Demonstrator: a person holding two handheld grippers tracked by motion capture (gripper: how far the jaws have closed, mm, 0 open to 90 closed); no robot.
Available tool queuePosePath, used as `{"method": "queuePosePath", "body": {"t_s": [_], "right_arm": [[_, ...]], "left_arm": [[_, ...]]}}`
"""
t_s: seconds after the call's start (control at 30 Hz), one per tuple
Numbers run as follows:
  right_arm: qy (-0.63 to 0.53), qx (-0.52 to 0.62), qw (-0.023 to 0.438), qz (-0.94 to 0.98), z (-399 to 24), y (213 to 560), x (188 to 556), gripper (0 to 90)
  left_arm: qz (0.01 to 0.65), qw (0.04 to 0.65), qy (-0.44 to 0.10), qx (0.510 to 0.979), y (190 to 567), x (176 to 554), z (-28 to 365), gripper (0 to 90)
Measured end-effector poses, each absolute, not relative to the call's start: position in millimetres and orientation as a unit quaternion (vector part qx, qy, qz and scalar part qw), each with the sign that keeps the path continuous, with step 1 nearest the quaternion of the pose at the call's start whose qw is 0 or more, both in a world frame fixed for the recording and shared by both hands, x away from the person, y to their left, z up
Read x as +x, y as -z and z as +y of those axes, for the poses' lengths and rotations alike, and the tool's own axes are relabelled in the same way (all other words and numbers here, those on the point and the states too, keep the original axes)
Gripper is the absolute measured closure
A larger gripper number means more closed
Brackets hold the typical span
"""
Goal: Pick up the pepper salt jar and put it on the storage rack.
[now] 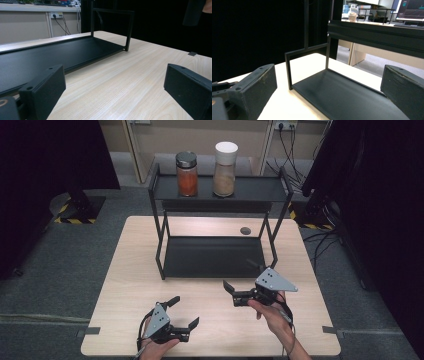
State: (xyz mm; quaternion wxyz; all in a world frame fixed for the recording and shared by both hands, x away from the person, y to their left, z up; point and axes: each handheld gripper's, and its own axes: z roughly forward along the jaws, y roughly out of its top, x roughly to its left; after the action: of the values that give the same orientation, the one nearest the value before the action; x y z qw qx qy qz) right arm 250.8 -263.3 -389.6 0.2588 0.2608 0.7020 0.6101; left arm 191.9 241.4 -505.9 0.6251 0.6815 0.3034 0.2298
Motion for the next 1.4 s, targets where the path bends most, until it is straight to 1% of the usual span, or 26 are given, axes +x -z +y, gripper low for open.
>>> {"method": "queuePosePath", "body": {"t_s": [0.57, 0.83, 1.4], "right_arm": [[-0.612, 0.261, 0.244, 0.705, -268.5, 417.4, 240.7, 1.0], [-0.608, 0.253, 0.246, 0.711, -266.7, 428.8, 234.2, 1.0], [-0.614, 0.268, 0.235, 0.704, -273.7, 454.2, 223.4, 1.0]], "left_arm": [[0.305, 0.625, -0.233, 0.68, 506.2, 191.9, 242.2, 3.2], [0.306, 0.627, -0.235, 0.677, 506.5, 191.7, 243.1, 3.2], [0.312, 0.631, -0.228, 0.673, 509.0, 194.2, 244.3, 3.2]]}}
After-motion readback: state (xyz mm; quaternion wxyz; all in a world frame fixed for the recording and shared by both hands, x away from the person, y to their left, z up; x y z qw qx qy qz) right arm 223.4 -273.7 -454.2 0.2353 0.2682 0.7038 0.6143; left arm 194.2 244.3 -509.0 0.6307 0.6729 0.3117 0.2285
